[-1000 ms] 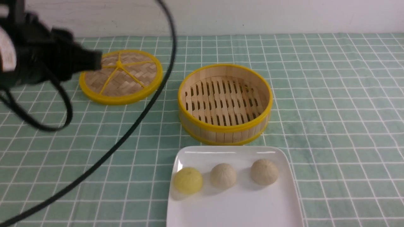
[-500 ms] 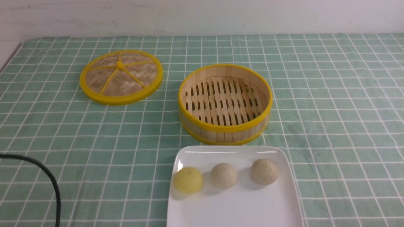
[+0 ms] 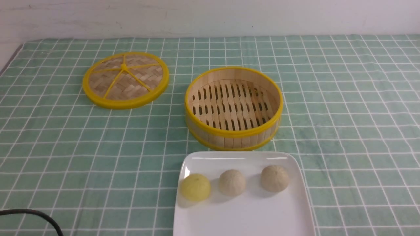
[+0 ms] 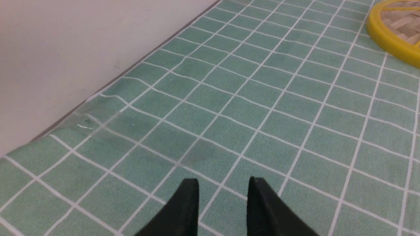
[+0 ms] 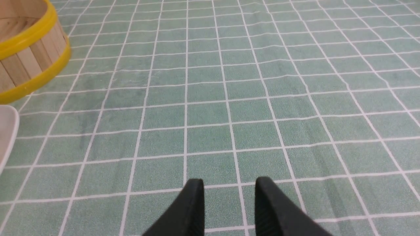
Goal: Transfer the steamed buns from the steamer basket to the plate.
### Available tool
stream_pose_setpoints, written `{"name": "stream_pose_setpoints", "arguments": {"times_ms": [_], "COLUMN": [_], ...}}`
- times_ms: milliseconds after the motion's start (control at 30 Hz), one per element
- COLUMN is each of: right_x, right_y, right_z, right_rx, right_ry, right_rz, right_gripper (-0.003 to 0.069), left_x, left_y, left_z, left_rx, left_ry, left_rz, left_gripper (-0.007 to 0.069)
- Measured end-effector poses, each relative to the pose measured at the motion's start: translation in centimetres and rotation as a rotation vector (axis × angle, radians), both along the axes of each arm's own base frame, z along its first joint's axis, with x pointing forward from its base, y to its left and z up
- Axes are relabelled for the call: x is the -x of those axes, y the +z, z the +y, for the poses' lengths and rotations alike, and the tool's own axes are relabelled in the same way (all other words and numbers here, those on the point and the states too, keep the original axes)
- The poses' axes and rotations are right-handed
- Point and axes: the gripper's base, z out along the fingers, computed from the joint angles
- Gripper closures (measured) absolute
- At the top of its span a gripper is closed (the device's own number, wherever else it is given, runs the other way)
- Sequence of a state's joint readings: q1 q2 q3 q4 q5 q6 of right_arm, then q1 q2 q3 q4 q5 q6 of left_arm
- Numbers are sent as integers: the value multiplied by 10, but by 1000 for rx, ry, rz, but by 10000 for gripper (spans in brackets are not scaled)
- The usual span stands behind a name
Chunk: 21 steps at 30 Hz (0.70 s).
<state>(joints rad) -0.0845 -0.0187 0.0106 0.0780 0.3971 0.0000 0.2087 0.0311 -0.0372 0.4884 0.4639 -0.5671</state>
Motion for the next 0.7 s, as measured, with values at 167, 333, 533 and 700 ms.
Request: {"name": "stream_pose_setpoints", "arguments": {"times_ms": [167,333,533,700], "right_x": [0,0,0,0], "right_y": [0,0,0,0], "right_z": [0,0,0,0], "right_rx": [0,0,0,0], "right_ry": [0,0,0,0], "right_rz": [0,0,0,0], "right_gripper": [419,419,419,419], "left_x": [2,2,1,0], "left_y": [-8,-13,-13,-14], "left_z": [0,0,-1,-6], "left_rx": [2,9,28,30], "left_ry": [5,2,-3,-61], "left_rz": [-3,5,-5,5], "left_gripper": [384,384,384,384]}}
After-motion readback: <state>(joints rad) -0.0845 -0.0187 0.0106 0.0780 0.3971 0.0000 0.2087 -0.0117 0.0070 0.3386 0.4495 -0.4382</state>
